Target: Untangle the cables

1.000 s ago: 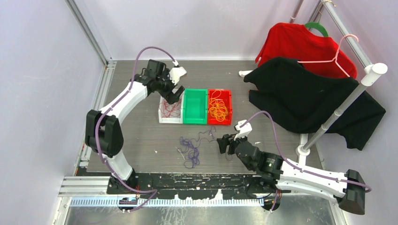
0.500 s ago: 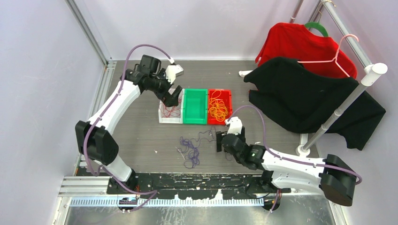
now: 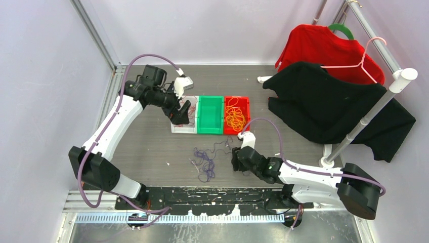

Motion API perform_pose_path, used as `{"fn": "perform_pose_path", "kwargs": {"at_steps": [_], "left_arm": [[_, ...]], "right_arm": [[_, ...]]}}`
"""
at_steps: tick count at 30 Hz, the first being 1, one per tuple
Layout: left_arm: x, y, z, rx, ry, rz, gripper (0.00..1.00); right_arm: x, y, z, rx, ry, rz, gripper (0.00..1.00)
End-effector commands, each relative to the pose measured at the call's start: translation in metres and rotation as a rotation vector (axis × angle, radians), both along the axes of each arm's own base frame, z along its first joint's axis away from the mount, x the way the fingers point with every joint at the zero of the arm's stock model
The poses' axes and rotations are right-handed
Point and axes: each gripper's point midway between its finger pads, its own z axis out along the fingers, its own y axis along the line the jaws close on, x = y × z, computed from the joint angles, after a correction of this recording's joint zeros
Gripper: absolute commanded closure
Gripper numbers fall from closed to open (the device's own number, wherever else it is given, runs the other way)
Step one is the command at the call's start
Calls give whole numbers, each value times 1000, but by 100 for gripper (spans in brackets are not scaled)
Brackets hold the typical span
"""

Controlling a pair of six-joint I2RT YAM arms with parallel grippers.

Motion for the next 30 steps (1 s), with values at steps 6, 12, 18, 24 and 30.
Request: {"fn": "perform_pose_path", "kwargs": {"at_steps": [6,12,18,24,30], "left_arm": [[-14,-5,29,-67,-43,-65,15],[-28,-9,50,-113,-82,-150,17],[-54,-19,81,-187,-144,-267,4],[-88,-31,78,-165,-157,-388,0],[-119,-39,73,-233,-244,-493,2]], "right_arm": [[0,19,22,93,4,37,90],[-4,53,135,350,-146,202,99],[-14,76,229,496,-236,369,99],[-16,103,267,539,-251,468,99],[-22,120,303,649,-275,540,99]]}}
